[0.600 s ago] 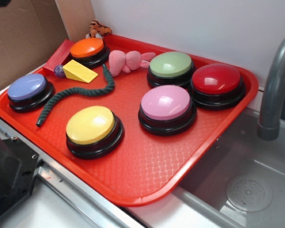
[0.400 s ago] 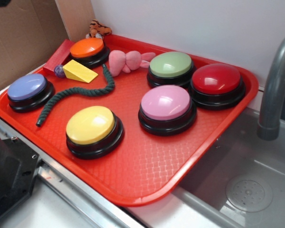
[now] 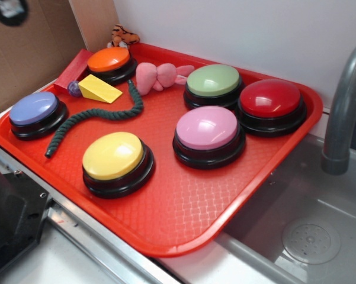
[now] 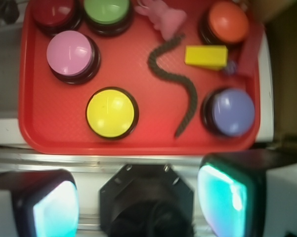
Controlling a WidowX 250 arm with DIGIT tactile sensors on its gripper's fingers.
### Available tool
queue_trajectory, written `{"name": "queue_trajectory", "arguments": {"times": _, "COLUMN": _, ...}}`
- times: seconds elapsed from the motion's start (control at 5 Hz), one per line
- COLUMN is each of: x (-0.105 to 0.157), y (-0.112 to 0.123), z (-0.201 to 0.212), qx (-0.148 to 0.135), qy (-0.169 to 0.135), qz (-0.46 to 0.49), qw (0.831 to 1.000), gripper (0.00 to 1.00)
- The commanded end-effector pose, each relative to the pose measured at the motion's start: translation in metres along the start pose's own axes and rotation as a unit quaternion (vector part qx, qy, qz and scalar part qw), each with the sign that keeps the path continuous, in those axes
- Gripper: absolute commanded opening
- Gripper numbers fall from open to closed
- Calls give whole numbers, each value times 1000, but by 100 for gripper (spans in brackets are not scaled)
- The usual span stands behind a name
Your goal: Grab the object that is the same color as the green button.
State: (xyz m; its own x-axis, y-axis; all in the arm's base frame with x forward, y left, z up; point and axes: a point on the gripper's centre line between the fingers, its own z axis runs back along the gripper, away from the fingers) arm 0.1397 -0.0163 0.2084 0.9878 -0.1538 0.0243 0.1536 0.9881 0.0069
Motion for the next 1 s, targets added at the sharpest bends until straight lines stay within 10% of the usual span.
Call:
{"name": "queue_trajectory", "arguments": {"times": 0.0, "x": 42, "y": 31, "z": -71, "qx": -9, "qy": -6, "qz": -168, "qw": 986, "gripper": 100}}
{"name": "queue_trajectory", "arguments": {"times": 0.8, "x": 84, "y": 62, "z": -169, "qx": -15, "qy": -22, "qz": -205, "qw": 978, "gripper": 100}}
